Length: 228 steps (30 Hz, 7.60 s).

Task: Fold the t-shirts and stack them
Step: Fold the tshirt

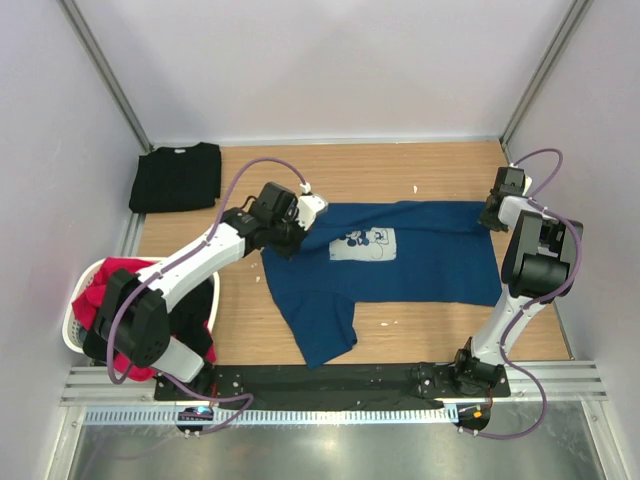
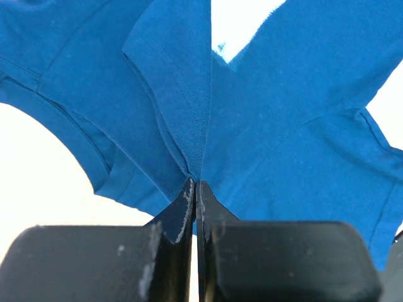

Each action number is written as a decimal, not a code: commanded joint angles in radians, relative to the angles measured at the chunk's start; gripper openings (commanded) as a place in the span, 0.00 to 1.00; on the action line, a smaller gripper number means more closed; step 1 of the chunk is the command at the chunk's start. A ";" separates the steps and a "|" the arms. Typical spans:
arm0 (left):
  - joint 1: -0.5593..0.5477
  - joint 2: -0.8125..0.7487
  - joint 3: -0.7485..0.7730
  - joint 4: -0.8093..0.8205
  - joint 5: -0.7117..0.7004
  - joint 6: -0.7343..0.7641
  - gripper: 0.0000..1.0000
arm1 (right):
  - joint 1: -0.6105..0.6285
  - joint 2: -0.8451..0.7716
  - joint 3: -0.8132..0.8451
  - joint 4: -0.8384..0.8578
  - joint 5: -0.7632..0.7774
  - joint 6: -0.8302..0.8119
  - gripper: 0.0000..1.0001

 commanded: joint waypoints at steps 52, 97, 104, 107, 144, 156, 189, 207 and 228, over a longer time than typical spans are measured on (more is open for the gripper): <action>0.340 0.424 0.138 0.508 -0.134 -0.952 0.54 | 0.973 0.238 0.647 -0.437 -0.052 0.210 0.78; 0.314 0.331 0.129 0.456 0.090 -0.909 0.52 | 1.045 0.222 0.606 -0.737 0.198 0.268 0.20; 0.294 0.315 0.126 0.450 0.084 -0.877 0.53 | 1.045 0.153 0.494 -0.757 0.178 0.314 0.18; 0.276 0.305 0.126 0.434 0.077 -0.854 0.53 | 1.046 0.131 0.468 -0.817 0.159 0.366 0.20; 0.102 0.512 0.311 0.330 -0.224 -0.923 0.47 | 0.359 -0.144 0.164 -0.287 0.124 0.357 0.48; 0.133 0.598 0.325 0.221 -0.376 -1.119 0.46 | 0.232 0.125 0.286 -0.234 0.083 0.247 0.49; 0.369 1.004 0.998 -0.030 -0.315 -1.059 0.44 | 0.226 0.528 0.859 -0.357 -0.060 0.205 0.54; 0.316 0.422 0.738 -0.044 -0.236 -0.920 0.73 | 0.226 0.101 0.819 -0.533 -0.131 0.199 0.73; -0.339 -0.220 -0.304 -0.164 -0.480 -1.832 0.67 | 0.123 -0.469 -0.187 -0.316 -0.061 0.475 0.72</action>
